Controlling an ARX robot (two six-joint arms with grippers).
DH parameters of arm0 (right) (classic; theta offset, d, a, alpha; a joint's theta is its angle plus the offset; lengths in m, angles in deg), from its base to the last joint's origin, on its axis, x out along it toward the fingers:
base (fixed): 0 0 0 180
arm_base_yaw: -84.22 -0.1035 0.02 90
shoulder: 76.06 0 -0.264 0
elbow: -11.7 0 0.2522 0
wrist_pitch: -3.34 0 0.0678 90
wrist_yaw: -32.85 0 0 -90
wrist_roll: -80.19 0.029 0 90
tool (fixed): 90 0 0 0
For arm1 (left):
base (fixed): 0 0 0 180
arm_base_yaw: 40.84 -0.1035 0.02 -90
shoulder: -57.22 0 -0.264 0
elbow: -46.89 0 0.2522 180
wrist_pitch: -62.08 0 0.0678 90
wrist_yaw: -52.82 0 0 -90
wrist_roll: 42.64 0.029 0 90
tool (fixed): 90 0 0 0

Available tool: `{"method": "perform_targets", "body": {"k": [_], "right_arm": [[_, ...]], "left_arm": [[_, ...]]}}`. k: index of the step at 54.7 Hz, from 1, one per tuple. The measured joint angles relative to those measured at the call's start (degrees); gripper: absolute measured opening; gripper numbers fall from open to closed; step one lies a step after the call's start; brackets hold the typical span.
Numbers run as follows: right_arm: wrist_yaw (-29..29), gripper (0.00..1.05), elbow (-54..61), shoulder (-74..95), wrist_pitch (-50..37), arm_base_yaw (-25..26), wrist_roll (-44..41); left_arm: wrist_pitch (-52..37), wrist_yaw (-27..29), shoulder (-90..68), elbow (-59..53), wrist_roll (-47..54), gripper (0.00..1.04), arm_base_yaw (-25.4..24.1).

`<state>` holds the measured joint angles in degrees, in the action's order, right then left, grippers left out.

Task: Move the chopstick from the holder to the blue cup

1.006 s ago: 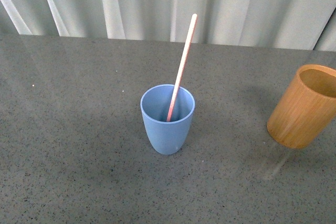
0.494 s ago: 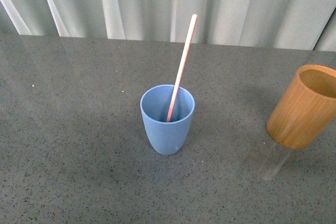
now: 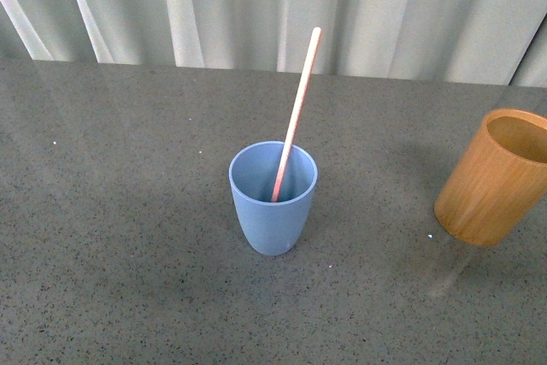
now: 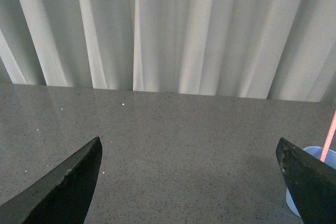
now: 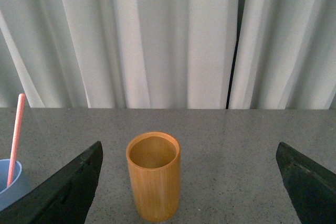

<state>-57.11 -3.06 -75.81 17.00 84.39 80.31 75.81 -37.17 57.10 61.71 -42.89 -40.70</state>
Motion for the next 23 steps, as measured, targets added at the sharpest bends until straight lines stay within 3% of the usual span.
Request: {"method": "perform_targets", "body": {"k": [23], "right_arm": [[0.0,0.95,0.0,0.0,0.0,0.0,0.0]], "left_arm": [[0.0,0.0,0.0,0.0,0.0,0.98,0.0]]}}
